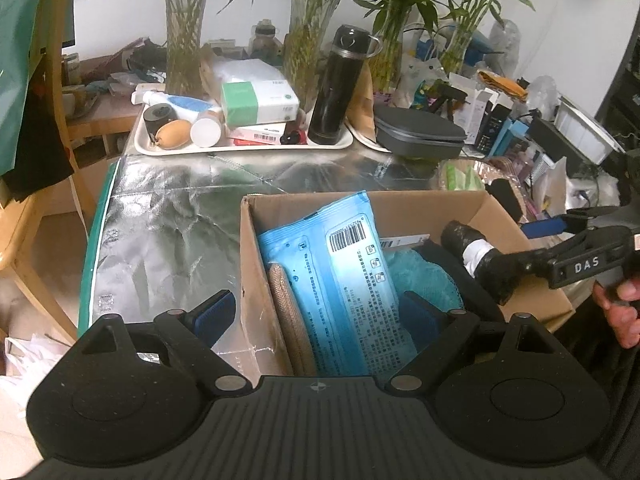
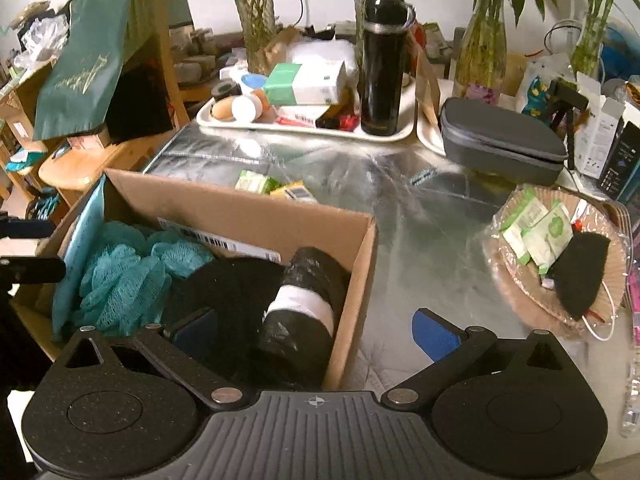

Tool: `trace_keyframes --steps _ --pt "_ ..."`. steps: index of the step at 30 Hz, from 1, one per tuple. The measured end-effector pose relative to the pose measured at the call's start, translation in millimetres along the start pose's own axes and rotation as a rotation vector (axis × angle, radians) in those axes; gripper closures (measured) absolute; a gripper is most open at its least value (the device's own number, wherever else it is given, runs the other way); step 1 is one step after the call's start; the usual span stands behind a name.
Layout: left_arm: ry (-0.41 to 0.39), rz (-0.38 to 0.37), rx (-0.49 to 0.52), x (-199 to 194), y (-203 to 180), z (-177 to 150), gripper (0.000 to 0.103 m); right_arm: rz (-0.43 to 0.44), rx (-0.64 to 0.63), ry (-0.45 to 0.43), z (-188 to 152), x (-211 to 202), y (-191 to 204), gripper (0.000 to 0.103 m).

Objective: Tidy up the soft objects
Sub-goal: 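Withdraw both tools from the box and move the right gripper toward the yellow bag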

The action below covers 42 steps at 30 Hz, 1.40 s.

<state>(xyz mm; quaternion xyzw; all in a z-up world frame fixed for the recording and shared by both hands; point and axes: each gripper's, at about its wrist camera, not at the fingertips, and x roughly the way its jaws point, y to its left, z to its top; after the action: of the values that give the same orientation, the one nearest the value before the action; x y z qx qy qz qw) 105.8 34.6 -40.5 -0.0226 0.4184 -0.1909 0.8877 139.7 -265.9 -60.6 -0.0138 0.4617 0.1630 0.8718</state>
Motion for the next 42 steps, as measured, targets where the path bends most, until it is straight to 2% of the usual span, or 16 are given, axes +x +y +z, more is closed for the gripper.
trace_keyframes --steps 7,17,27,32,42 --pt "-0.042 0.033 0.027 -0.2 -5.4 4.2 0.013 -0.006 0.021 -0.074 4.2 -7.6 -4.5 0.000" --pt "-0.145 0.043 -0.035 -2.0 3.0 20.7 0.013 -0.008 0.061 -0.151 8.4 -13.1 -11.2 0.000" --pt "-0.175 0.068 -0.054 17.3 16.2 51.2 0.013 -0.028 0.077 -0.199 12.9 -11.4 -14.8 0.000" --pt "-0.162 0.091 -0.070 31.3 27.2 61.3 0.013 -0.041 0.077 -0.224 19.2 -9.0 -19.5 0.000" --pt "-0.137 0.101 -0.042 53.6 42.1 77.5 0.013 -0.073 0.086 -0.208 34.5 6.1 -30.4 0.000"
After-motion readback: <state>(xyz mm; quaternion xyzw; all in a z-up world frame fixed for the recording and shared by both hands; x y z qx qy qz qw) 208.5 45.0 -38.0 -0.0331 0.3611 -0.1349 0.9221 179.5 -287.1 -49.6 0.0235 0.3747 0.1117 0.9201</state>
